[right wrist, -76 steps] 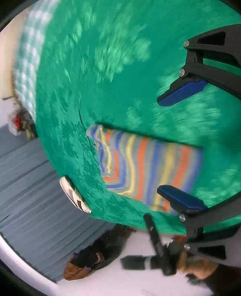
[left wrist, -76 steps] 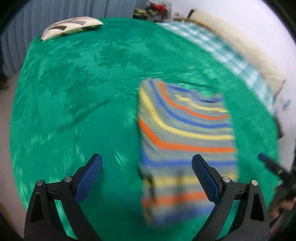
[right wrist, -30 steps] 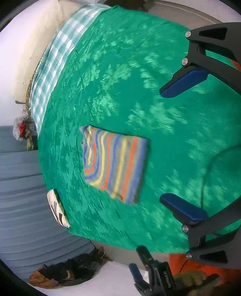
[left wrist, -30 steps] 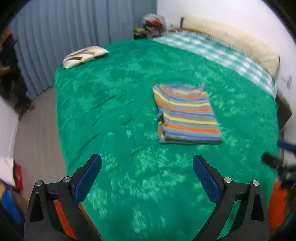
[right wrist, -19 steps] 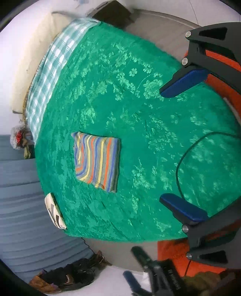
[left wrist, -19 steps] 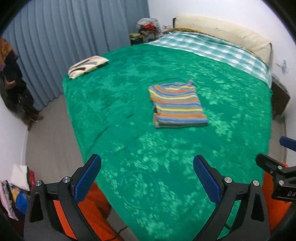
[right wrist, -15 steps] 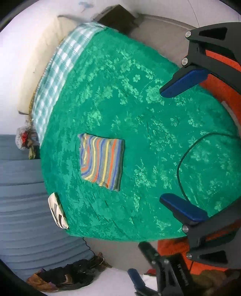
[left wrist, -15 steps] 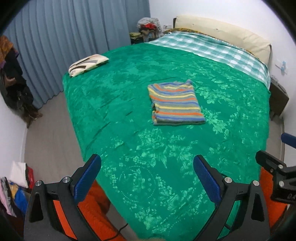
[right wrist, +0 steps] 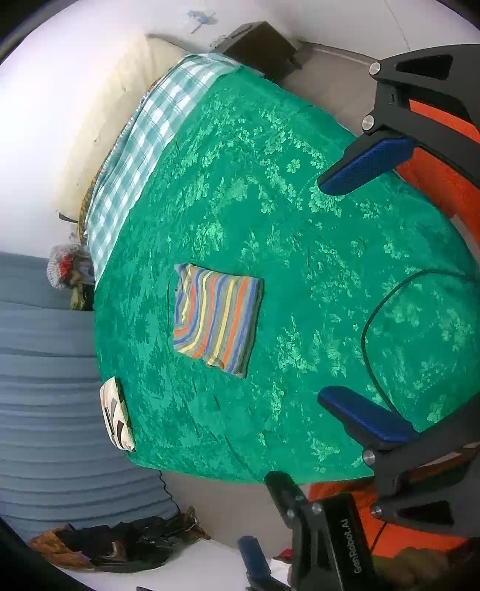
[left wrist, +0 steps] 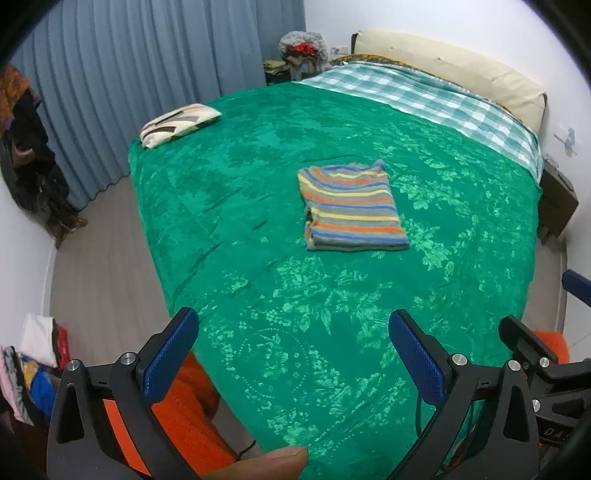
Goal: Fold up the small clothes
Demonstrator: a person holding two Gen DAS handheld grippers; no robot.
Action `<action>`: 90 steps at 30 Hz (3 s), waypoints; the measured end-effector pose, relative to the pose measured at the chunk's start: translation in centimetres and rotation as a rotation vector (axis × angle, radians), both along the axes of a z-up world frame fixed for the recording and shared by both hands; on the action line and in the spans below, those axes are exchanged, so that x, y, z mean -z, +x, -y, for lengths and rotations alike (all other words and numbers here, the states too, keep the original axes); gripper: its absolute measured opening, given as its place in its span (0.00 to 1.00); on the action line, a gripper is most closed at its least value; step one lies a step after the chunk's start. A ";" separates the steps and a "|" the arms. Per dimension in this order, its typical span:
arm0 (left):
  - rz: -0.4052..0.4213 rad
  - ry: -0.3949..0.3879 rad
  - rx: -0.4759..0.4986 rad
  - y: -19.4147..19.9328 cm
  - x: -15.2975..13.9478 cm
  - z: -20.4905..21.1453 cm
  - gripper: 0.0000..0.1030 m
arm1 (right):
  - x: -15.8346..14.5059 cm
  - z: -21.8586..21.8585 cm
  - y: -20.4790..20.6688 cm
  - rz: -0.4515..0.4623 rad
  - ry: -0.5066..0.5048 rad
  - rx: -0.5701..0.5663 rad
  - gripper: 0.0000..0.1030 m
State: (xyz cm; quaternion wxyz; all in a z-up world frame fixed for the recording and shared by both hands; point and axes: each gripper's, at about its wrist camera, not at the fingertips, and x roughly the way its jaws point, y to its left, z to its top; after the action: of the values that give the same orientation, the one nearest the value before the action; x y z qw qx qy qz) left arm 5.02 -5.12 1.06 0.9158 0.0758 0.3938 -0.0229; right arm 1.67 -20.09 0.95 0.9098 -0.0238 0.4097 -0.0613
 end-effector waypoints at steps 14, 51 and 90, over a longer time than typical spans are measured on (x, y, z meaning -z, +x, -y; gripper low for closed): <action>-0.037 0.003 -0.005 0.8 0.3 0.7 1.00 | 0.1 0.5 0.4 -0.012 -0.005 0.020 0.99; -0.043 0.055 -0.027 1.5 -1.2 0.4 1.00 | -1.4 1.3 1.5 -0.040 0.061 0.000 0.99; -0.029 0.044 -0.015 1.1 -2.2 0.4 0.99 | -1.8 0.7 1.2 -0.060 0.075 -0.003 0.99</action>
State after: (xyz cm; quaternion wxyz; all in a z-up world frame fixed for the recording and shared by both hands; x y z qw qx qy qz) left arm 6.14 -5.50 3.26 0.9083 0.0924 0.4079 -0.0084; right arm 2.88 -20.84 2.72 0.8974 0.0078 0.4390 -0.0438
